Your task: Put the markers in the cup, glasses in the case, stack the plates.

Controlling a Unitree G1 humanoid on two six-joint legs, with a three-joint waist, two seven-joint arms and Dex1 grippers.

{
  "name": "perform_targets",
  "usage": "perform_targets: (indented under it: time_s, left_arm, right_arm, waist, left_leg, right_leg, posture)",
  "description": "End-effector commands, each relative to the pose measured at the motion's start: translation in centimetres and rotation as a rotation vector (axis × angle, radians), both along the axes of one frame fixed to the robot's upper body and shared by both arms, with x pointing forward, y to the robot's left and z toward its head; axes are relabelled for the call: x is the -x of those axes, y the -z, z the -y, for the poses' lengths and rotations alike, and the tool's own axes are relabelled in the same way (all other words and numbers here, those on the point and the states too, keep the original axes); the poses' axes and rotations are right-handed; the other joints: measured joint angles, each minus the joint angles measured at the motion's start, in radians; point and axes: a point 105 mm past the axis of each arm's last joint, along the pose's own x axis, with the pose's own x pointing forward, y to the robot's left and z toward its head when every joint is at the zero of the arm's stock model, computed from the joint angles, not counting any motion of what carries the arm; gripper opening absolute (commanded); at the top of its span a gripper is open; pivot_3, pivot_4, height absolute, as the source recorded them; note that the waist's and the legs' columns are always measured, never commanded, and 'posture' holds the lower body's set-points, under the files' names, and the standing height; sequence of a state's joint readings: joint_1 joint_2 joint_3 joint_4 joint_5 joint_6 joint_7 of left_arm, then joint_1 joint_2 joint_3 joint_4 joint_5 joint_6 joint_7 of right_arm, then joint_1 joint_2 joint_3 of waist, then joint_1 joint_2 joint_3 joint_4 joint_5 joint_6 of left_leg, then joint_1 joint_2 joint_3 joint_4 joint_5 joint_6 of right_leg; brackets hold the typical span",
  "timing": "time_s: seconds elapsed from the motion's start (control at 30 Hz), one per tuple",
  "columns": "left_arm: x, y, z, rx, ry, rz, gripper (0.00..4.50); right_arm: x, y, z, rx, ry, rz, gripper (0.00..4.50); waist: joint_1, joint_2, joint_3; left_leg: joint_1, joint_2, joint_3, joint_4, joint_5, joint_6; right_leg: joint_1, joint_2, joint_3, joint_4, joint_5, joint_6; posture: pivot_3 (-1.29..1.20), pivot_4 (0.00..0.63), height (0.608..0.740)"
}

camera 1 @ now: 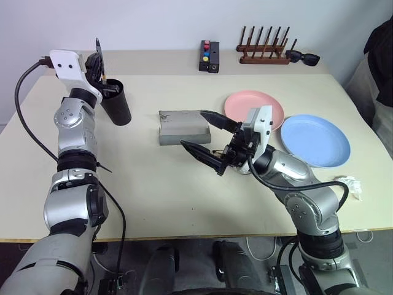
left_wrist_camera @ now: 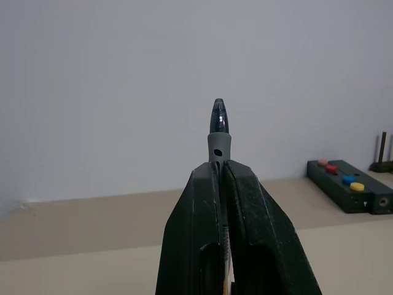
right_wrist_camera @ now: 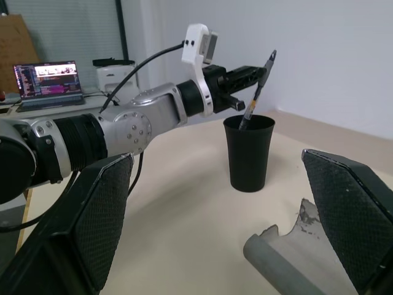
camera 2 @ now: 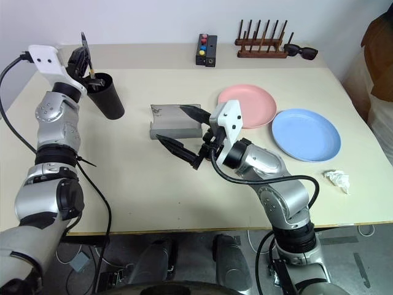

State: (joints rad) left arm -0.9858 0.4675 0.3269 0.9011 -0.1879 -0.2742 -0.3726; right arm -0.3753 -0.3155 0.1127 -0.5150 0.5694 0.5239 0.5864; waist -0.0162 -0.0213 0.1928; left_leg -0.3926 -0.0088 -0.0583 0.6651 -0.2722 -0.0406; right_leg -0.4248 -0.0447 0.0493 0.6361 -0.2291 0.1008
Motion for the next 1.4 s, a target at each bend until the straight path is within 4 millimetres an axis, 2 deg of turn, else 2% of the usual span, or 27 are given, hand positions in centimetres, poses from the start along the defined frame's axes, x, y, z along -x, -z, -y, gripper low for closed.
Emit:
perform_targets:
  time_s: [0.03, 0.13, 0.27, 0.6, 0.8, 0.93, 1.07, 1.27, 1.4]
  left_arm:
    - [0.6, -1.6, -0.4, -0.004, -0.006, 0.061, 0.34]
    - [0.6, -1.6, -0.5, -0.005, -0.01, 0.058, 1.46]
    - [0.5, -1.6, -0.5, -0.005, -0.015, 0.058, 3.51]
    - [0.5, -2.0, -0.3, -0.001, -0.008, 0.069, 3.51]
    - [0.8, -3.1, 0.0, 0.015, 0.014, 0.108, 3.51]
    - [1.6, -5.8, 0.7, -0.011, 0.057, 0.178, 3.51]
    - [2.5, -6.8, 3.0, -0.093, 0.188, 0.179, 3.51]
    - [4.6, -5.0, 6.9, -0.206, 0.404, 0.07, 3.51]
    - [5.6, -2.1, 8.9, -0.251, 0.509, -0.055, 3.51]
  right_arm:
    - [0.7, -1.1, 0.2, -0.02, -0.008, 0.057, 4.5]
    - [0.7, -1.1, 0.3, -0.019, -0.007, 0.058, 4.5]
    - [0.7, -1.0, 0.4, -0.018, -0.005, 0.057, 4.5]
    - [0.6, -0.9, 0.5, -0.017, -0.001, 0.056, 4.5]
    - [0.5, -0.9, 0.6, -0.013, -0.002, 0.059, 4.5]
    - [0.1, -1.0, 1.2, 0.004, 0.025, 0.065, 4.5]
    - [-0.5, -1.2, 2.5, 0.031, 0.07, 0.073, 4.5]
    - [-0.6, -0.6, 5.1, 0.125, 0.134, 0.08, 4.5]
    - [-0.3, 0.6, 6.4, 0.217, 0.153, 0.065, 4.5]
  waist:
    - [0.0, 0.0, 0.0]
    - [0.0, 0.0, 0.0]
    - [0.0, 0.0, 0.0]
    - [0.0, 0.0, 0.0]
    - [0.0, 0.0, 0.0]
    - [0.0, 0.0, 0.0]
    - [0.002, 0.0, 0.0]
    - [-0.001, 0.0, 0.0]
    - [-0.002, 0.0, 0.0]
  left_leg:
    - [0.0, 0.0, 0.0, 0.0, 0.0, 0.0]
    - [0.0, 0.0, 0.0, 0.0, 0.0, 0.0]
    - [0.0, 0.0, 0.0, 0.0, 0.0, 0.0]
    - [0.0, 0.0, 0.0, 0.0, 0.0, 0.0]
    - [0.0, 0.0, 0.0, 0.0, 0.0, 0.0]
    - [0.0, 0.0, 0.0, 0.0, 0.0, 0.0]
    - [0.0, 0.0, 0.0, 0.0, 0.0, 0.0]
    - [0.0, 0.0, 0.0, -0.001, 0.0, 0.0]
    - [0.0, 0.001, 0.0, -0.001, 0.0, 0.0]
  right_leg:
    - [0.0, 0.0, 0.0, 0.0, 0.0, 0.0]
    - [0.0, 0.0, 0.0, 0.0, 0.0, 0.0]
    - [0.0, 0.0, 0.0, 0.0, 0.0, 0.0]
    - [0.0, 0.0, 0.0, 0.0, 0.0, 0.0]
    - [0.0, 0.0, 0.0, 0.0, 0.0, 0.0]
    - [0.0, 0.0, 0.0, 0.0, 0.0, 0.0]
    - [0.0, 0.0, 0.0, 0.0, 0.0, 0.0]
    - [0.0, 0.0, 0.0, -0.001, 0.0, 0.0]
    - [0.0, 0.0, 0.0, -0.001, 0.0, 0.0]
  posture:
    - [0.0, 0.15, 0.735]
    - [0.0, 0.15, 0.735]
    - [0.0, 0.15, 0.735]
    - [0.0, 0.15, 0.735]
    - [0.0, 0.15, 0.735]
    - [0.0, 0.15, 0.735]
    - [0.0, 0.15, 0.735]
    - [0.0, 0.15, 0.735]
    - [0.0, 0.15, 0.735]
